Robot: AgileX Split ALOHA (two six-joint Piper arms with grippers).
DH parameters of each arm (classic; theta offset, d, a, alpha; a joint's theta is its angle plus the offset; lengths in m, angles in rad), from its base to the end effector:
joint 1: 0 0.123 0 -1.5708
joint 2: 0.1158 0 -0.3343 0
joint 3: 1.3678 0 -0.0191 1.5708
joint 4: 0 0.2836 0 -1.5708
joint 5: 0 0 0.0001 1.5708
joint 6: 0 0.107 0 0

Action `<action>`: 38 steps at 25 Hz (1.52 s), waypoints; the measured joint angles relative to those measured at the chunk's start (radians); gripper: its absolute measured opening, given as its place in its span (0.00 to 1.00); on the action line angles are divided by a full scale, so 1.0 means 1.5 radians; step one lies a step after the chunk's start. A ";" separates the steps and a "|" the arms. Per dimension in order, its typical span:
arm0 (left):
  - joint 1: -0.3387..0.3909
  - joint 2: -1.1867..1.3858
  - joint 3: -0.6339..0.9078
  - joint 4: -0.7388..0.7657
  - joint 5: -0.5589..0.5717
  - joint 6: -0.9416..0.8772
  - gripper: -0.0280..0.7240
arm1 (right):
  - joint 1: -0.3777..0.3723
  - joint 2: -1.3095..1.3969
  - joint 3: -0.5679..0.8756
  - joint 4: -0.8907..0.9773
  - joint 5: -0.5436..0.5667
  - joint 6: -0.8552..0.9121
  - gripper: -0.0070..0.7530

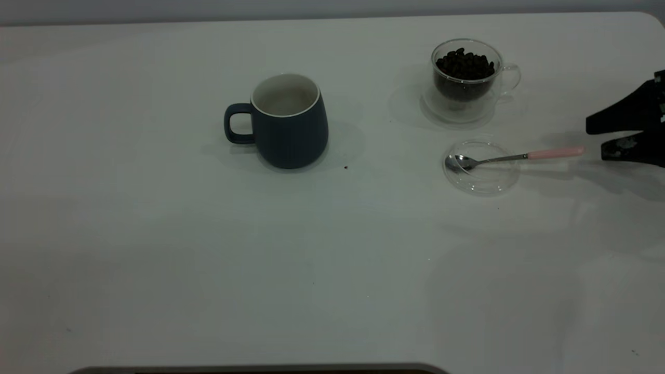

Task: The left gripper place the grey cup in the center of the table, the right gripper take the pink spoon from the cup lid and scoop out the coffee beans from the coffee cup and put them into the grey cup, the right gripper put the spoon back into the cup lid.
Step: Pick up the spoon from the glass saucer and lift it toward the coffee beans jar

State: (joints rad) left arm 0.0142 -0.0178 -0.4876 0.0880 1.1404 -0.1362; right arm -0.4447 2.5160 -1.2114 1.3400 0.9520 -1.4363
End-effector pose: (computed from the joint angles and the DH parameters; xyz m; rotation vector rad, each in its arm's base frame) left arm -0.0172 0.0083 0.2744 -0.1676 2.1087 0.0339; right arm 0.4072 -0.1000 -0.0384 0.2207 2.5408 1.1630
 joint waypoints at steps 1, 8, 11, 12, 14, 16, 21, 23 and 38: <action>0.000 0.000 0.000 0.000 0.000 0.000 0.64 | 0.000 0.003 -0.003 0.002 0.007 -0.001 0.78; 0.000 0.000 0.000 0.000 0.000 -0.001 0.64 | 0.025 0.043 -0.019 0.005 0.035 -0.002 0.78; 0.000 0.000 0.000 0.000 0.001 -0.001 0.64 | 0.044 0.050 -0.019 0.005 0.042 -0.002 0.78; 0.000 0.000 0.000 0.000 0.001 -0.001 0.64 | 0.049 0.053 -0.022 0.005 0.043 -0.002 0.78; 0.000 0.000 0.000 0.000 0.001 -0.001 0.64 | 0.064 0.061 -0.026 0.010 0.047 -0.002 0.78; 0.000 0.000 0.000 0.000 0.001 -0.001 0.64 | 0.074 0.067 -0.026 0.024 0.049 -0.002 0.78; 0.000 0.000 0.000 0.000 0.001 -0.001 0.64 | 0.085 0.069 -0.026 0.045 0.050 -0.009 0.78; 0.000 0.000 0.000 0.000 0.001 -0.001 0.64 | 0.085 0.069 -0.026 0.043 0.050 -0.009 0.77; 0.000 0.000 0.000 0.000 0.001 0.000 0.64 | 0.085 0.069 -0.027 0.018 0.075 -0.019 0.13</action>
State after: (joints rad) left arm 0.0142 -0.0178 -0.4876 0.0880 1.1413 -0.1368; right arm -0.3177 2.6201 -1.2516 1.3670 1.0642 -1.4641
